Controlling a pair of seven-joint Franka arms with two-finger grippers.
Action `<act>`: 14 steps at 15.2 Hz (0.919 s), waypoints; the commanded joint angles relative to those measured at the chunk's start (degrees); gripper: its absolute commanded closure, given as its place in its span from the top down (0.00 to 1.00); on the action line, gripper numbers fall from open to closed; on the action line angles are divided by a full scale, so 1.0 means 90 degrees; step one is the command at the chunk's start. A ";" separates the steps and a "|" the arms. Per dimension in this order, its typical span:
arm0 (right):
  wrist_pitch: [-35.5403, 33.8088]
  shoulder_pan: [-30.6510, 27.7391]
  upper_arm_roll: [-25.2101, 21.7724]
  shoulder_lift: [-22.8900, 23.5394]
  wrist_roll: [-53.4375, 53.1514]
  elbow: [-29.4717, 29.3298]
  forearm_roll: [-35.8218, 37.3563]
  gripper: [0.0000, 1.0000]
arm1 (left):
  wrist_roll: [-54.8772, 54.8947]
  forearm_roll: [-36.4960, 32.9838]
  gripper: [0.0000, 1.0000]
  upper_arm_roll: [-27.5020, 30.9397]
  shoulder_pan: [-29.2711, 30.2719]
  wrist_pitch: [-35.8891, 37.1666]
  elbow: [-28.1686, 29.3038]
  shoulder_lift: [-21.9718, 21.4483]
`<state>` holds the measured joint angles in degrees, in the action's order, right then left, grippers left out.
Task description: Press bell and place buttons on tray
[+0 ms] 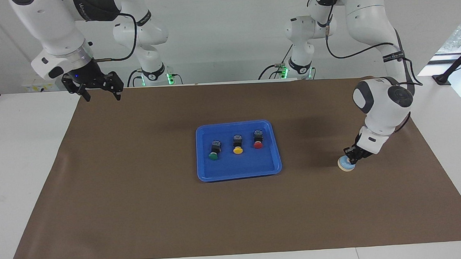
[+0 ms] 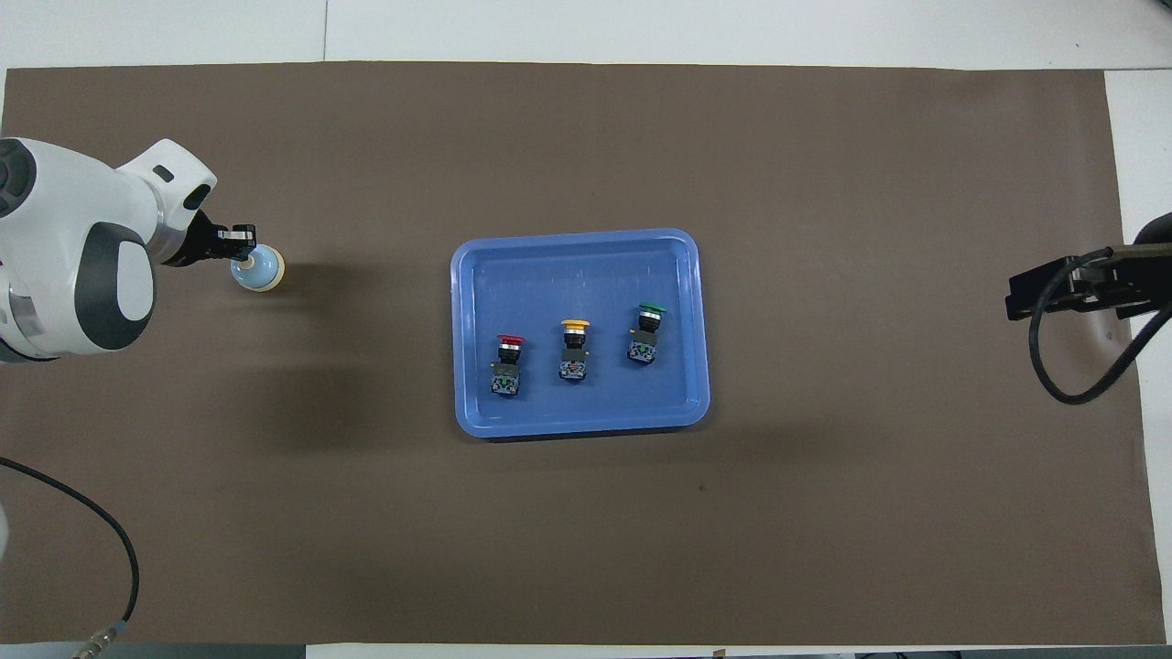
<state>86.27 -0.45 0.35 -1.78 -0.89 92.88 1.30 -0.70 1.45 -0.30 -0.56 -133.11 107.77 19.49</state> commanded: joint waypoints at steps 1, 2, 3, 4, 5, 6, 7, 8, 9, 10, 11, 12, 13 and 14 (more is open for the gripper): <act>0.0093 -0.0106 0.0068 -0.0095 0.0070 0.0100 -0.0066 1.00 | -0.0019 0.0024 0.00 0.0053 -0.0055 -0.0241 0.0146 0.0139; 0.0083 -0.0106 0.0068 -0.0095 0.0070 0.0090 -0.0066 1.00 | -0.0020 0.0024 0.00 0.0062 -0.0046 0.0061 -0.0048 0.0139; 0.0083 -0.0106 0.0068 -0.0095 0.0070 0.0090 -0.0076 1.00 | -0.0010 0.0024 0.00 0.0053 -0.0026 0.0402 -0.0205 0.0081; 0.0093 -0.0106 0.0068 -0.0095 0.0070 0.0100 -0.0076 1.00 | 0.0000 0.0024 0.00 0.0072 -0.0007 0.0705 -0.0313 0.0004; 0.0083 -0.0106 0.0068 -0.0095 0.0070 0.0100 -0.0076 1.00 | 0.0000 0.0024 0.00 0.0082 -0.0006 0.1105 -0.0411 -0.0268; 0.0083 -0.0106 0.0068 -0.0095 0.0070 0.0090 -0.0066 1.00 | 0.0000 0.0024 0.00 0.0092 0.0003 0.1370 -0.0421 -0.0503; 0.0083 -0.0106 0.0068 -0.0095 0.0070 0.0100 -0.0076 1.00 | 0.0000 0.0024 0.00 0.0092 0.0003 0.1614 -0.0412 -0.0747; 0.0083 -0.0106 0.0068 -0.0095 0.0070 0.0100 -0.0066 1.00 | 0.0010 0.0024 0.23 0.0101 0.0061 0.1906 -0.0412 -0.1001; 0.0093 -0.0106 0.0068 -0.0095 0.0070 0.0090 -0.0066 1.00 | 0.0019 0.0024 0.45 0.0092 0.0130 0.2170 -0.0431 -0.1225; 0.0083 -0.0106 0.0068 -0.0095 0.0070 0.0090 -0.0076 1.00 | 0.0019 0.0024 0.62 0.0092 0.0140 0.2318 -0.0431 -0.1498; 0.0093 -0.0106 0.0068 -0.0095 0.0070 0.0090 -0.0066 1.00 | 0.0019 0.0024 0.82 0.0092 0.0140 0.2503 -0.0402 -0.1772; 0.0093 -0.0106 0.0068 -0.0095 0.0070 0.0100 -0.0066 1.00 | 0.0019 0.0024 1.00 0.0092 0.0140 0.2756 -0.0412 -0.2016; 0.0083 -0.0106 0.0068 -0.0095 0.0070 0.0100 -0.0066 1.00 | 0.0010 0.0024 1.00 0.0101 0.0140 0.2981 -0.0421 -0.2241; 0.0093 -0.0106 0.0068 -0.0095 0.0070 0.0100 -0.0076 1.00 | 0.0010 0.0024 1.00 0.0101 0.0140 0.3245 -0.0412 -0.2466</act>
<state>86.27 -0.45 0.35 -1.78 -0.89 92.88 1.30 -0.71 1.45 0.60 0.51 -107.62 102.30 2.16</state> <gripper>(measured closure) 0.000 0.396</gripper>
